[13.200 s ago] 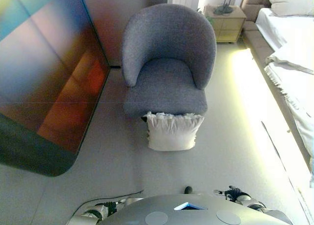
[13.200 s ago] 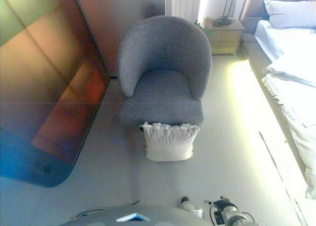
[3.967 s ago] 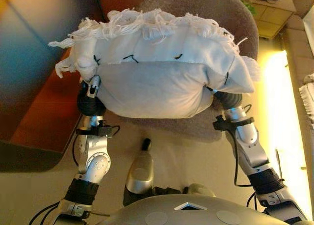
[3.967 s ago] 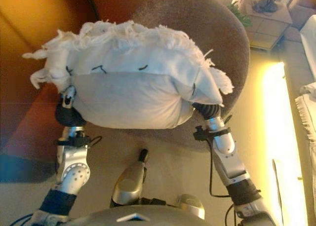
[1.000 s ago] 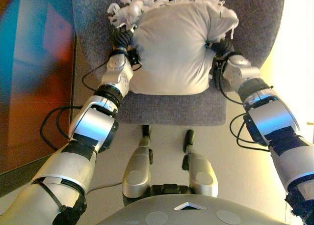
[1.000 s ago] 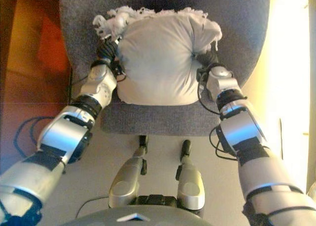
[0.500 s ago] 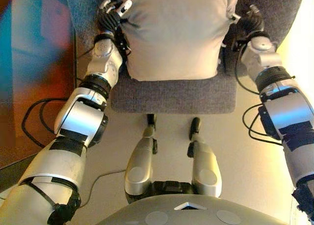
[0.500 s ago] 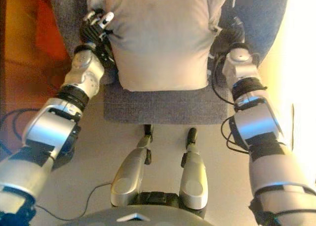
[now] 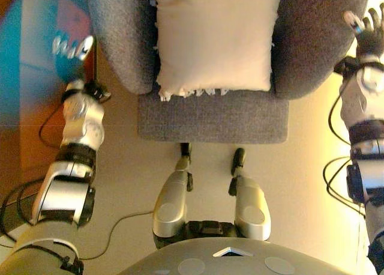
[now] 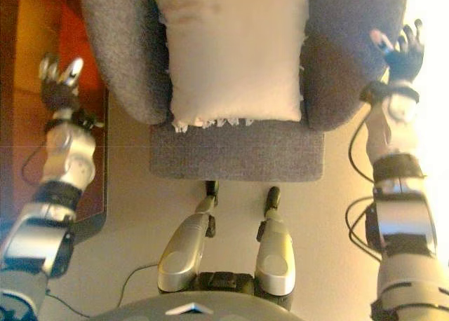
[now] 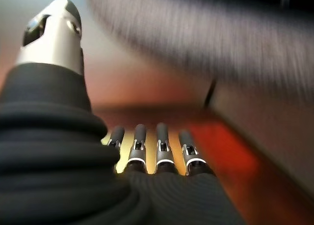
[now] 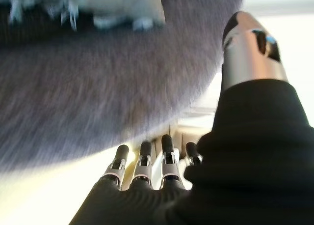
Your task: Pick up the cushion and take it to the sofa
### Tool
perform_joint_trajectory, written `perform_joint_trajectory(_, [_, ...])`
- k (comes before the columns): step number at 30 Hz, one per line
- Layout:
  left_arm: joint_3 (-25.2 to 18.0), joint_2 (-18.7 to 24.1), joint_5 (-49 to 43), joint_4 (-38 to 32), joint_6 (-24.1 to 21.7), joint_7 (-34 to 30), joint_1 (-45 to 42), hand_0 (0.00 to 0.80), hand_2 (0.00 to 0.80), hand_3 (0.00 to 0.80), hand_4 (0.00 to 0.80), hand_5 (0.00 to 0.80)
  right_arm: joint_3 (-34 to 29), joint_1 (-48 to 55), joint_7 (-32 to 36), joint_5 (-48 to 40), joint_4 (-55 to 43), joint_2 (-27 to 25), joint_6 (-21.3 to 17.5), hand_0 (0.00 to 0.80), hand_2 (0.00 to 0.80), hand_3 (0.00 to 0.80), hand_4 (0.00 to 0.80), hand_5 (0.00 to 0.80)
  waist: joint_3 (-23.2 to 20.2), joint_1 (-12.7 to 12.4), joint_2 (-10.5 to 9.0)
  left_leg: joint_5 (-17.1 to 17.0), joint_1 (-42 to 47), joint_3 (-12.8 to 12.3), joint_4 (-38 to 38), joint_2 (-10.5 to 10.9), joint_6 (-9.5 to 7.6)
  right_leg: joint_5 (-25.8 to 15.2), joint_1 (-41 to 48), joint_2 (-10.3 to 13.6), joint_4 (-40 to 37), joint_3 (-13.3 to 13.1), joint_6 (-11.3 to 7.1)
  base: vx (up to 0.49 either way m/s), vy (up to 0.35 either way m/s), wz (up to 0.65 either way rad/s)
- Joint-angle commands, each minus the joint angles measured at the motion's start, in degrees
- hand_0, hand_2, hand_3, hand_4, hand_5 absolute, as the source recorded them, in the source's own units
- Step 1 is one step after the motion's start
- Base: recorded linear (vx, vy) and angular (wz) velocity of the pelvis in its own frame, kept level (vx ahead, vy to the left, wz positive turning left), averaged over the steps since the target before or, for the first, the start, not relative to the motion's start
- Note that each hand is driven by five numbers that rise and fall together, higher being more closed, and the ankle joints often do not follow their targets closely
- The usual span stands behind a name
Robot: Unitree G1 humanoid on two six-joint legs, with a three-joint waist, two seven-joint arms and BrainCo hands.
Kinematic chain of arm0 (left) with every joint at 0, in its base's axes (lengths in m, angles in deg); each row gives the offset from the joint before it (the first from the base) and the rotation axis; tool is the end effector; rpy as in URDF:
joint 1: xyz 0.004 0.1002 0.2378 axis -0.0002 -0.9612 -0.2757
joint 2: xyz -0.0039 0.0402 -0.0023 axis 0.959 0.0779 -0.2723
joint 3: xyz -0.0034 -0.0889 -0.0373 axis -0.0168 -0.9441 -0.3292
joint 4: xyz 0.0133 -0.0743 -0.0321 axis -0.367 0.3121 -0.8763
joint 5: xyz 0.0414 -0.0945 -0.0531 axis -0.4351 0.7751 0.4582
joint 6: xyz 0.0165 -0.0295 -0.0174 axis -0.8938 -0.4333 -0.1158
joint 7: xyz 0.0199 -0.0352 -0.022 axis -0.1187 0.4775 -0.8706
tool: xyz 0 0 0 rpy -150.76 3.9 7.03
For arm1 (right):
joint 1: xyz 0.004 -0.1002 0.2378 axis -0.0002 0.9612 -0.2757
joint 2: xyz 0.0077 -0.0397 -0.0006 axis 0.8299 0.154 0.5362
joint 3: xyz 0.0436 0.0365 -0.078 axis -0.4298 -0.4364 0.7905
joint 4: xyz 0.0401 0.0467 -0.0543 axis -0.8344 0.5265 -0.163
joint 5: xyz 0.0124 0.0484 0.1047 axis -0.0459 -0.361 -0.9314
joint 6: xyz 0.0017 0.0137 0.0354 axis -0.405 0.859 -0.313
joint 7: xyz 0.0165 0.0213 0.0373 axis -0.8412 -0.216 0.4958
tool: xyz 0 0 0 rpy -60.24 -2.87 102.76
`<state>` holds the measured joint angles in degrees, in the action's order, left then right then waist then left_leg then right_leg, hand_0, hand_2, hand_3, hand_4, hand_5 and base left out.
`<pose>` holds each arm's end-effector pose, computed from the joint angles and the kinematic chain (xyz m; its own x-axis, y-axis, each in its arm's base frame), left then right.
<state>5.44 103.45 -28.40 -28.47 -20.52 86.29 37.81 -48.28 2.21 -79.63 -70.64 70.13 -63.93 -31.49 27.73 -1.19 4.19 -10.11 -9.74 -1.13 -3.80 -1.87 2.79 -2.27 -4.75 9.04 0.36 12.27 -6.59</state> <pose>0.2748 0.2851 0.0914 0.8211 0.5465 0.1647 -0.4926 0.8242 -0.2794 0.2953 -0.3156 0.1526 0.8247 -0.5147 0.2346 0.4963 0.8574 0.1362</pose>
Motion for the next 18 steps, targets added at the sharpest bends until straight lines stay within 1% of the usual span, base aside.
perform_joint_trajectory(1, [-2.7,-3.96,-6.83,-3.89,-4.03,1.43,-8.21,0.0,0.0,0.0,0.0,0.0,-3.95,12.03,0.53,5.7,-7.77,3.1,-4.58,0.0,0.0,0.0,0.0,0.0,-9.69,-2.12,-4.33,9.36,3.29,-1.13,5.71,0.05,2.56,-1.16,-0.94,3.26,0.9,1.51,-1.25,0.185,-0.116,0.12])
perform_joint_trajectory(3, [-4.49,-7.05,-9.04,-4.82,-2.51,-1.09,-14.77,0.0,0.0,0.0,0.0,0.0,-6.68,19.26,1.66,6.63,-10.42,5.73,-3.02,0.0,0.0,0.0,0.0,0.0,-11.79,-2.27,-4.53,9.19,5.36,-0.84,5.11,-0.29,2.38,-0.9,1.43,2.59,0.38,1.85,-0.85,0.177,-0.094,0.1])
perform_joint_trajectory(4, [-4.79,-8.39,-10.28,-4.22,-0.46,-2.52,-17.99,0.0,0.0,0.0,0.0,0.0,-8.49,22.94,3.15,5.32,-10.51,7.6,-1.54,0.0,0.0,0.0,0.0,0.0,-13.19,-2.29,-4.71,9.21,6.6,-0.83,4.86,-0.49,2.25,-0.72,2.69,2.18,0.24,1.95,-0.63,0.172,-0.072,0.12])
perform_joint_trajectory(5, [-4.4,-9.12,-10.87,-3.52,-0.21,-3.16,-20.03,0.0,0.0,0.0,0.0,0.0,-9.08,25.23,4.03,6.03,-9.89,8.94,-1.78,0.0,0.0,0.0,0.0,0.0,-14.07,-2.35,-4.82,9.22,7.36,-0.93,4.69,-0.58,2.21,-0.69,3.55,1.96,0.06,1.97,-0.55,0.176,-0.071,0.11])
perform_joint_trajectory(6, [-4.11,-9.93,-11.8,-1.79,2.19,-4.59,-22.72,0.0,0.0,0.0,0.0,0.0,-9.3,28.33,3.71,7.57,-8.5,10.82,-1.15,0.0,0.0,0.0,0.0,0.0,-15.32,-2.35,-4.98,9.21,8.49,-1.13,4.46,-0.7,2.06,-0.7,4.62,1.67,-0.02,1.95,-0.46,0.166,-0.061,0.07])
perform_joint_trajectory(8, [-3.28,-11.34,-14.47,1.43,5.06,-5.79,-26.41,0.0,0.0,0.0,0.0,0.0,-8.52,32.13,2.97,6.61,-5.79,14.08,1.43,0.0,0.0,0.0,0.0,0.0,-17.14,-2.4,-5.26,9.13,10.52,-1.27,3.55,-0.97,1.81,-0.77,6.54,1.18,-0.56,1.77,-0.24,0.133,-0.067,0.04])
perform_joint_trajectory(9, [-2.42,-11.89,-15.48,3.71,6.13,-6.46,-27.67,0.0,0.0,0.0,0.0,0.0,-7.49,33.47,3.06,7.13,-3.08,15.49,1.4,0.0,0.0,0.0,0.0,0.0,-17.79,-2.42,-5.36,9.11,11.43,-1.53,3.06,-1.1,1.77,-0.73,7.34,0.93,-0.78,1.65,-0.14,0.102,-0.067,0.01])
perform_joint_trajectory(10, [-1.8,-13.07,-17.32,6.94,7.91,-6.29,-29.02,0.0,0.0,0.0,0.0,0.0,-6.48,34.71,3.33,8.68,1.0,17.04,2.23,0.0,0.0,0.0,0.0,0.0,-18.55,-2.52,-5.44,9.03,12.58,-1.66,2.31,-1.2,1.62,-0.77,8.39,0.65,-1.15,1.5,-0.05,0.112,-0.068,0.0])
perform_joint_trajectory(11, [-1.77,-14.05,-18.91,10.34,9.91,-5.71,-29.64,0.0,0.0,0.0,0.0,0.0,-5.83,35.34,4.34,8.42,4.59,18.4,3.93,0.0,0.0,0.0,0.0,0.0,-19.24,-2.56,-5.48,8.85,13.6,-1.78,1.53,-1.33,1.54,-0.8,9.38,0.41,-1.6,1.35,-0.03,0.114,-0.065,-0.01])
perform_joint_trajectory(12, [-1.69,-14.26,-19.88,13.26,10.07,-5.45,-29.88,0.0,0.0,0.0,0.0,0.0,-4.56,35.72,5.24,9.48,7.81,19.53,4.08,0.0,0.0,0.0,0.0,0.0,-19.68,-2.48,-5.59,8.85,14.42,-1.85,1.0,-1.39,1.5,-0.6,10.11,0.2,-1.87,1.08,0.02,0.101,-0.057,-0.02])
perform_joint_trajectory(13, [-1.37,-14.49,-22.01,16.33,10.32,-5.44,-30.1,0.0,0.0,0.0,0.0,0.0,-3.41,36.22,7.07,11.15,11.36,20.62,6.57,0.0,0.0,0.0,0.0,0.0,-20.23,-2.34,-5.75,8.96,15.2,-1.94,0.68,-1.45,1.47,-0.4,10.72,0.05,-2.01,0.84,0.06,0.078,-0.043,-0.02])
perform_joint_trajectory(15, [0.45,-14.93,-24.55,22.62,9.39,-5.33,-29.4,0.0,0.0,0.0,0.0,0.0,-1.66,36.24,8.49,9.8,20.04,21.96,6.6,0.0,0.0,0.0,0.0,0.0,-20.89,-2.31,-5.88,9.09,16.14,-2.02,0.3,-1.48,1.32,-0.21,11.59,-0.27,-2.25,0.36,0.21,0.068,-0.038,-0.06])
perform_joint_trajectory(16, [1.21,-16.18,-25.06,26.22,10.34,-4.77,-28.94,0.0,0.0,0.0,0.0,0.0,-0.68,36.24,9.47,9.74,24.58,23.38,8.5,0.0,0.0,0.0,0.0,0.0,-21.27,-2.14,-5.86,9.27,16.64,-2.17,0.25,-1.56,1.19,-0.1,12.04,-0.46,-2.32,-0.08,0.26,0.063,-0.027,-0.08])
perform_joint_trajectory(17, [1.75,-16.92,-25.56,29.0,10.33,-3.87,-28.66,0.0,0.0,0.0,0.0,0.0,-0.14,36.15,10.62,10.61,27.78,24.44,9.3,0.0,0.0,0.0,0.0,0.0,-21.43,-2.03,-5.86,9.46,17.06,-2.3,0.22,-1.61,1.1,0.09,12.42,-0.57,-2.35,-0.32,0.35,0.064,-0.012,-0.07])
perform_joint_trajectory(18, [2.42,-17.76,-26.03,33.19,10.71,-3.11,-28.25,0.0,0.0,0.0,0.0,0.0,0.97,35.88,11.64,11.84,32.12,25.68,9.66,0.0,0.0,0.0,0.0,0.0,-21.66,-2.0,-5.83,9.62,17.5,-2.44,0.2,-1.67,1.03,0.27,12.87,-0.64,-2.39,-0.44,0.43,0.058,0.0,-0.08])
